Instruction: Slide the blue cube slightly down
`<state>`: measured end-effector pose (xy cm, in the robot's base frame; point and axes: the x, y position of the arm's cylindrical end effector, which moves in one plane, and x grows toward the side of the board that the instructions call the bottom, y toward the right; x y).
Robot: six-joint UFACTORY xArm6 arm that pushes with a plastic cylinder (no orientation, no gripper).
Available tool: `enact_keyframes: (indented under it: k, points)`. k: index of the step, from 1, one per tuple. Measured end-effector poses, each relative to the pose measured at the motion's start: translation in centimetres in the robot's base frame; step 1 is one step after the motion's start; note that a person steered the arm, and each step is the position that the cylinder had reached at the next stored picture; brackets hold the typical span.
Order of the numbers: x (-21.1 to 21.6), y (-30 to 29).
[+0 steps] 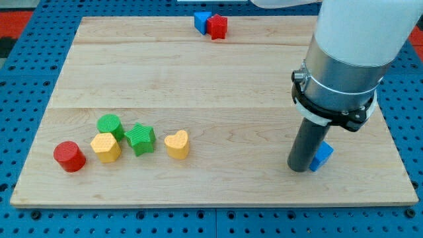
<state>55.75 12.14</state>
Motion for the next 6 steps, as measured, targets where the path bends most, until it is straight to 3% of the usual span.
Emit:
enact_keyframes:
  k: [2,6]
  points:
    - [-4.7,0.0]
    - [-3.6,3.2]
